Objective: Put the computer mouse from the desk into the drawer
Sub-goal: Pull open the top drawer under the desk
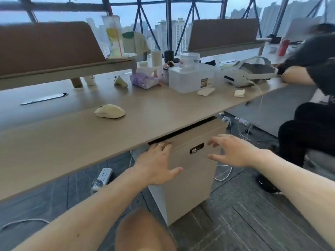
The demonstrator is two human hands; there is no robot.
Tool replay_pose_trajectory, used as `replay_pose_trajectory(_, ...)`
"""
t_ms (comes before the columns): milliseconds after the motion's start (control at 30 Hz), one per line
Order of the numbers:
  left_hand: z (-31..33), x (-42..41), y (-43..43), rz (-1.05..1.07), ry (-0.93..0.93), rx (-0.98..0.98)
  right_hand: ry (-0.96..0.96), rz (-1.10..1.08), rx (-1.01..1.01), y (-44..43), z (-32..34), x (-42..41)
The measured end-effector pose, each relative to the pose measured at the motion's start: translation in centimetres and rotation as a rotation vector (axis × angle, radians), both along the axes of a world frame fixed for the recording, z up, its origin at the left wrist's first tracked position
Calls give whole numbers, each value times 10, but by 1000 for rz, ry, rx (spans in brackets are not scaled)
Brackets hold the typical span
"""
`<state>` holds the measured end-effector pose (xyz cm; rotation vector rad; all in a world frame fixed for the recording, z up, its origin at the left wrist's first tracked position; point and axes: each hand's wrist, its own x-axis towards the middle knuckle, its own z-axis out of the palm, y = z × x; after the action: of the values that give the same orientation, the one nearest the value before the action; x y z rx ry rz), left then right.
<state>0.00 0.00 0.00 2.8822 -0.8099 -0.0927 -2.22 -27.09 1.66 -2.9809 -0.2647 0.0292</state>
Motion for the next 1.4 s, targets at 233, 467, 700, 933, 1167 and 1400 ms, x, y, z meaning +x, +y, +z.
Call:
replay_pose_trajectory(233,-48,15,-11,121,19,-98,83,-149,109,9,-49,42)
replay_pose_trajectory(467,-66,17,-8,129,-119,-222,400,-700,1010,35,-123,105)
replay_pose_trajectory(700,-64,21,-9,126,-171,-204,347,-807,1363,45,-127,100)
replay_pose_trajectory(933,-59,20,-10,149,-179,-210,228,-882,1502,52,-140,101)
replay_pose_trajectory(1167,-56,22,-10,149,-179,-227,174,-867,1447,46,-133,62)
replay_pose_trajectory(1400,-56,18,-11,157,-124,-205,152,-809,1390,30,-126,-1)
